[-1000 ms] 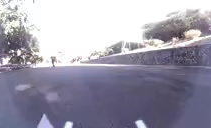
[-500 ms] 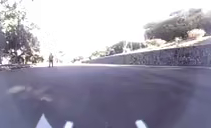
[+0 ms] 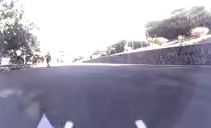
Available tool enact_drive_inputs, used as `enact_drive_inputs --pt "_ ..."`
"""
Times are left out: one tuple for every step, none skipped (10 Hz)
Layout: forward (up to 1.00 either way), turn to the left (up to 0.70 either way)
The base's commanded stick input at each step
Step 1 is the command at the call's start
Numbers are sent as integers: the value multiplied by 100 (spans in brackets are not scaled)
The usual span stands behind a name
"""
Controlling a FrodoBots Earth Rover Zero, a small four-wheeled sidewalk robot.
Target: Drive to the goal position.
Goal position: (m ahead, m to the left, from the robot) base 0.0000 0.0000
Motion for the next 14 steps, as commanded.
enact_drive_inputs --pt "70 0" --pt "70 0" --pt "70 0" --pt "70 0" --pt "70 0" --pt "70 0" --pt "70 0" --pt "70 0" --pt "70 0" --pt "70 0" --pt "70 0" --pt "70 0" --pt "70 0" --pt "70 0"
